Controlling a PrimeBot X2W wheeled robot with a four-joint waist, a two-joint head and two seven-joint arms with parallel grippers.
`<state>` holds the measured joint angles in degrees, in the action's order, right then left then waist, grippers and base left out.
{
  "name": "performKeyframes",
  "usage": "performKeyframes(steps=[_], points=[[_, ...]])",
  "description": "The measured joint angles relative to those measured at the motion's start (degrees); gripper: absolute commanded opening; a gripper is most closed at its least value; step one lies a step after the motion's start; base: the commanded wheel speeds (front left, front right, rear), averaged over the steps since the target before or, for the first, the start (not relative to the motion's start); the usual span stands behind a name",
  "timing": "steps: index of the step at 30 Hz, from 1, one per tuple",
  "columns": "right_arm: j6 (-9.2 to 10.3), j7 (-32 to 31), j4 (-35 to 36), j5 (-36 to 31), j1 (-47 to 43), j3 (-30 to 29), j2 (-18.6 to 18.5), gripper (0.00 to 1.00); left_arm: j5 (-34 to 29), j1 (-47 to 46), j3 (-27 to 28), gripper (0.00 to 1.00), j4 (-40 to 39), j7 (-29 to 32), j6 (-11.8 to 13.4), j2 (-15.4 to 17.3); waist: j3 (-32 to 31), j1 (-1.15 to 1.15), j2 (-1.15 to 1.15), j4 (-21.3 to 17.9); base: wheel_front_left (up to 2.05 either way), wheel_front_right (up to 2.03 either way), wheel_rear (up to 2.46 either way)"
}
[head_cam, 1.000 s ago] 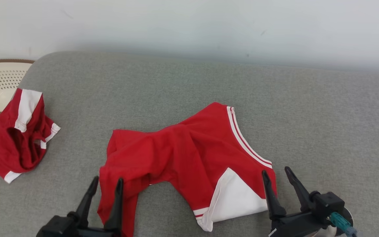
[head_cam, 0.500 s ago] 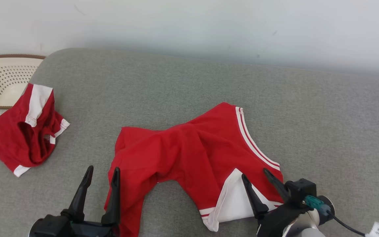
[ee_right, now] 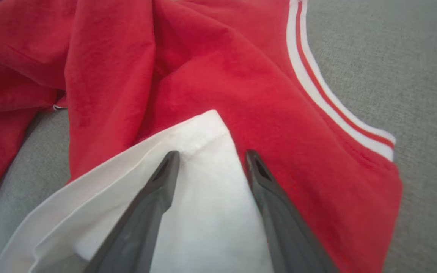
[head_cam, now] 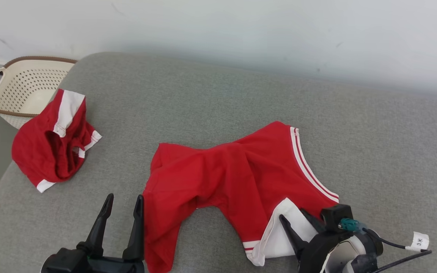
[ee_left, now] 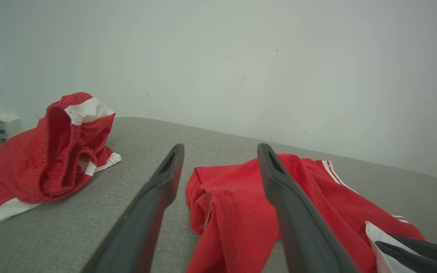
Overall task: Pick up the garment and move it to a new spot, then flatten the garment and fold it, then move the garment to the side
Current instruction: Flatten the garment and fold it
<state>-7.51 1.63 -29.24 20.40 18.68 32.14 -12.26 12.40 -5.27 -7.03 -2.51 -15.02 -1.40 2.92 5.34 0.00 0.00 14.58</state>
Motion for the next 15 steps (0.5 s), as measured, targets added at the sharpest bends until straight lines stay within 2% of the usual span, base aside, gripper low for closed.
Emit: performKeyframes(steps=[1,2,8,15], points=[[0.0,-0.1,-0.1,0.4,0.2,0.5,-0.2,0.34,0.1,0.0,0.0,1.0,0.0,0.0,0.0,0.0,-0.1,0.0,0.0,0.1,0.0,0.0,0.0],[0.0,-0.1,-0.1,0.7,0.5,0.9,-0.3,0.0,0.1,0.1,0.0,1.0,0.1,0.0,0.1,0.0,-0.2,0.0,0.0,0.3,0.0,0.0,0.0],[0.0,2.1,0.3,1.7,1.0,1.6,-1.1,0.0,0.2,0.4,0.0,1.0,0.1,0.0,0.6,0.0,-0.8,0.0,0.0,0.0,0.0,0.0,0.0],[0.0,7.5,2.4,1.8,1.8,0.4,-2.1,0.0,0.7,0.7,0.3,1.0,0.1,0.0,0.8,0.0,-1.3,0.0,0.0,-1.2,0.0,0.0,0.0]])
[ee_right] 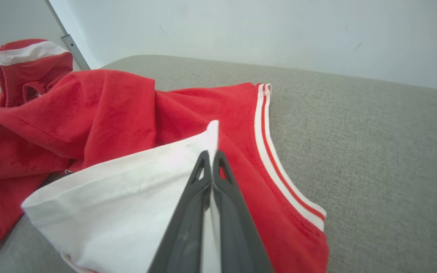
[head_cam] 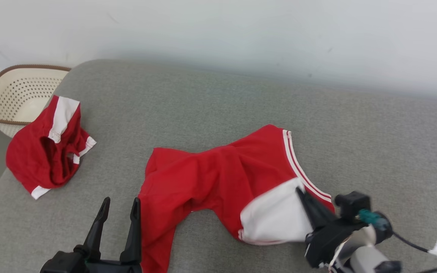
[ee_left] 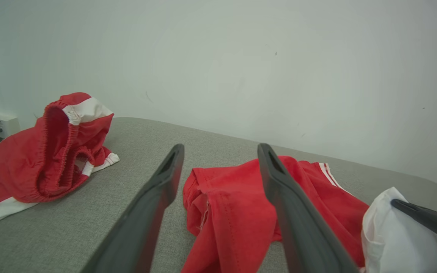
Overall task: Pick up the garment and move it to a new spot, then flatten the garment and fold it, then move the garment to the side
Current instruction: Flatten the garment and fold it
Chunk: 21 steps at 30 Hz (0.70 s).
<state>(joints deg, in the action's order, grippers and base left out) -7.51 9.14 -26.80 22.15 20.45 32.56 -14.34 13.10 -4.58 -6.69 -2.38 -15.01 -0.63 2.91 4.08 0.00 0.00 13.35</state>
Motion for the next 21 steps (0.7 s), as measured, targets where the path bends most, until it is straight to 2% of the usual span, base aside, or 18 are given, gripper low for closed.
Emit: performKeyframes(steps=[7,15,21], points=[[0.0,4.1,4.4,-2.8,0.4,-4.5,-1.9,0.0,0.4,0.8,0.6,1.0,-0.2,0.0,0.2,0.0,-0.1,0.0,0.0,-1.8,0.0,0.0,0.0],[0.0,5.6,14.9,-8.5,-1.0,-10.5,-5.7,0.0,0.6,0.8,0.7,1.0,-0.4,0.0,0.3,0.0,0.6,0.0,0.0,-5.0,0.0,0.0,0.0],[-0.01,5.8,22.3,-10.4,-4.6,-15.7,-9.1,0.0,0.5,0.4,1.2,1.0,-0.3,0.0,0.3,0.0,1.6,0.0,0.0,-7.5,0.0,0.0,0.0]])
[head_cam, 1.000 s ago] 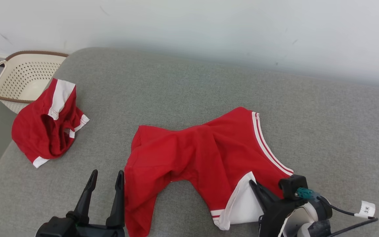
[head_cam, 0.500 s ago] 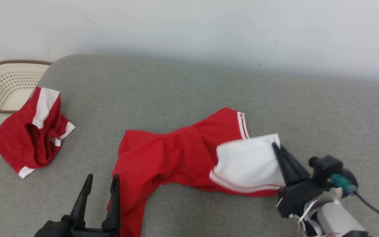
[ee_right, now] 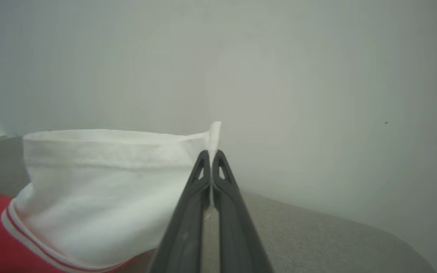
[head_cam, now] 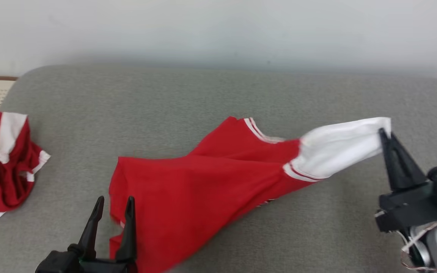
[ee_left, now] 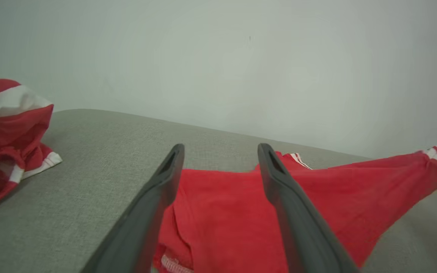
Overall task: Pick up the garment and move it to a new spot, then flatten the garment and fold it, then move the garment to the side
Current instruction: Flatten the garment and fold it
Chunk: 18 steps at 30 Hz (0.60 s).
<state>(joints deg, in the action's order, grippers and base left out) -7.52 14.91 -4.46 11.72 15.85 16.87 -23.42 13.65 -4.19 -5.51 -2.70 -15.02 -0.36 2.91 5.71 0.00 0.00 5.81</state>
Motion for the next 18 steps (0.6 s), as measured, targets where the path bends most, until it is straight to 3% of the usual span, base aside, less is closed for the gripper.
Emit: performKeyframes(steps=[7,12,13,14,15,18], points=[[0.0,0.1,3.0,1.8,-5.1,0.7,-3.9,0.0,0.0,-0.9,-0.2,1.0,0.3,0.0,-0.1,0.0,1.1,0.0,0.0,-2.4,0.0,0.0,0.0],[0.0,0.1,1.0,3.7,-8.2,1.2,-3.7,0.0,0.0,-1.0,0.1,1.0,0.4,0.0,-0.1,0.0,1.5,0.0,0.0,-3.1,0.0,0.0,0.0],[0.0,0.1,0.7,4.1,-8.8,0.9,-3.5,0.14,0.0,-1.0,0.1,1.0,0.5,0.0,-0.4,0.0,1.4,0.0,0.0,-3.1,0.0,0.0,0.0],[0.0,0.1,0.7,4.2,-9.4,0.4,-3.3,0.64,0.0,-1.0,0.1,1.0,0.5,0.0,-0.5,0.0,1.4,0.0,0.0,-3.1,0.0,0.0,0.0],[0.0,0.1,0.8,4.2,-9.8,0.0,-3.2,1.0,0.0,-1.0,0.2,1.0,0.5,0.0,-0.5,0.0,1.3,0.0,0.0,-3.0,0.0,0.0,0.0],[0.0,0.1,3.0,4.2,-10.7,-2.2,-2.3,1.0,0.0,-1.0,0.3,1.0,0.6,0.0,-0.5,0.0,1.3,-0.01,0.0,-2.9,0.0,0.0,0.0]])
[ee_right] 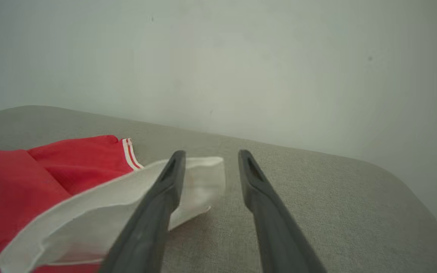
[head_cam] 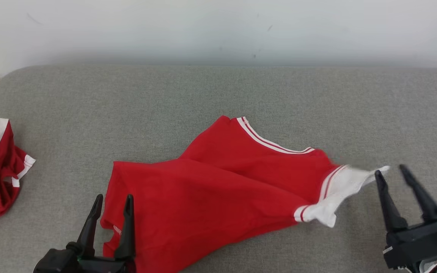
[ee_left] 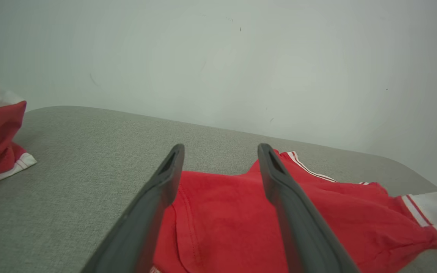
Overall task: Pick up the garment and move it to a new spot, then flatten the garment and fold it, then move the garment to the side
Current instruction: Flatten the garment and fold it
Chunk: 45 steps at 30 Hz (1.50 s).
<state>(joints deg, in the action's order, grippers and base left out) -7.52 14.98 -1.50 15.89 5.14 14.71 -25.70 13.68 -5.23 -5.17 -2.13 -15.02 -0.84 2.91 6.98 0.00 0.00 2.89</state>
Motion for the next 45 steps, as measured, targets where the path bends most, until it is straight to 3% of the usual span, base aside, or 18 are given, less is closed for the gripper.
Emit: performKeyframes(steps=[7,25,35,45], points=[[0.0,0.0,6.1,-0.8,-0.5,-2.5,2.7,1.0,0.0,0.0,0.2,1.0,0.3,0.0,0.0,0.0,-0.2,0.0,0.0,0.4,0.0,0.0,0.0],[0.01,0.0,-0.7,-3.9,-1.3,-3.8,8.5,1.0,1.2,0.6,-2.0,1.0,2.5,0.0,0.4,0.0,-1.1,0.0,0.0,3.3,0.0,0.0,0.0],[0.01,-5.7,-8.8,-3.4,-0.9,-0.7,7.4,1.0,1.6,0.8,-3.2,1.0,2.5,0.0,1.0,0.0,-1.9,0.0,0.0,3.8,0.0,0.0,0.0],[0.0,-7.4,-5.6,1.2,-3.5,-1.3,7.1,1.0,1.6,1.5,-3.1,1.0,2.3,0.0,1.0,0.0,-2.4,0.01,0.0,3.8,0.0,0.0,0.0]])
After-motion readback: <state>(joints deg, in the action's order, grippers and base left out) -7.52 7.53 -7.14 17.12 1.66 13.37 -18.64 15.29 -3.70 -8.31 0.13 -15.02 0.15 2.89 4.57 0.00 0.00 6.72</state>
